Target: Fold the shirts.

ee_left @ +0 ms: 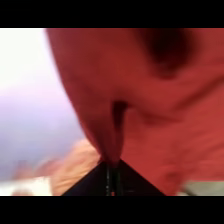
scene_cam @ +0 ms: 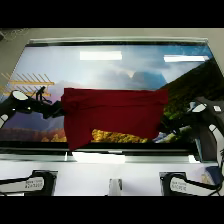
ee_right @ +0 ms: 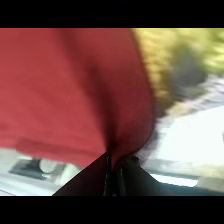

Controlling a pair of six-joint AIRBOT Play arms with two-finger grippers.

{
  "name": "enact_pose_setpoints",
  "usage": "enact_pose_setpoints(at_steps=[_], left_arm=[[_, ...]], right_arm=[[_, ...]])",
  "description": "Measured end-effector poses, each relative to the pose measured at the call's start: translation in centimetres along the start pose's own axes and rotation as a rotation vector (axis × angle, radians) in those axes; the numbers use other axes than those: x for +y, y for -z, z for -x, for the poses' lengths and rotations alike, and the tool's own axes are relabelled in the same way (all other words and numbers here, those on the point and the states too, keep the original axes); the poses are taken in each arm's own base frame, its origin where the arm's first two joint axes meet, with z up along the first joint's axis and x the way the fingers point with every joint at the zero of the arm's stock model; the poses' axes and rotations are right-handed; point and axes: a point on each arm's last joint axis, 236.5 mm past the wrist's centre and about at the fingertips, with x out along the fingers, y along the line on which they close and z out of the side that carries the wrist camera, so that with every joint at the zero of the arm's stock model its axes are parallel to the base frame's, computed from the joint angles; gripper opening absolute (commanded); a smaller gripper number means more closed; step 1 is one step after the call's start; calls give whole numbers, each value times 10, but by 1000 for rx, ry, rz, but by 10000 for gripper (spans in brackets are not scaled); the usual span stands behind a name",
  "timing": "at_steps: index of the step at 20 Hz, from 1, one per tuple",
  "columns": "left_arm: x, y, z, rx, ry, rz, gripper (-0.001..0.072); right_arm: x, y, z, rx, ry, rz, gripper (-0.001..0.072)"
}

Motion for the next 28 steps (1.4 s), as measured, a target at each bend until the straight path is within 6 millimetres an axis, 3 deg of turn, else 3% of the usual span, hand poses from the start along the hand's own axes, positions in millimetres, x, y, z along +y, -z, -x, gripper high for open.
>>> enact_pose_setpoints(at_steps=[2, 4, 6, 7, 9, 11, 13, 14, 15, 17, 19, 21, 23, 24, 26, 28], left_arm=[[-38, -23, 41, -123, 48, -92, 32], [-88, -53, 113, -324, 83, -220, 32], [-155, -71, 215, -594, 118, -380, 32], [-192, -68, 271, -742, 137, -463, 32], [-264, -33, 394, -1074, 183, -624, 32], [-319, 37, 502, -1385, 241, -755, 32], [-347, 112, 562, -1576, 287, -844, 31], [-354, 142, 578, -1627, 310, -871, 31], [-358, 165, 588, -1659, 327, -885, 31], [-354, 183, 592, -1673, 291, -878, 31], [-345, 187, 588, -1656, 236, -861, 31], [-335, 175, 573, -1590, 176, -837, 31], [-324, 156, 556, -1513, 128, -808, 31], [-318, 142, 543, -1452, 110, -791, 31], [-297, 101, 500, -1273, 54, -737, 32], [-263, 52, 439, -1039, 2, -656, 32]], right_arm=[[23, -16, 35, -85, 5, 118, 28], [59, -43, 101, -283, 30, 264, 28], [117, -62, 204, -612, 45, 430, 29], [153, -58, 270, -820, 47, 519, 29], [217, -12, 399, -1235, 38, 662, 29], [257, 73, 488, -1540, -2, 753, 29], [274, 152, 529, -1706, -50, 798, 29], [274, 180, 540, -1759, -58, 801, 29], [273, 198, 545, -1788, -55, 799, 29], [267, 221, 551, -1828, -36, 788, 29], [261, 229, 550, -1827, -11, 777, 30], [251, 220, 541, -1778, 42, 751, 30], [237, 198, 524, -1681, 104, 712, 30], [226, 178, 509, -1590, 147, 682, 30], [201, 130, 468, -1365, 216, 616, 29], [172, 78, 413, -1095, 267, 554, 29]])
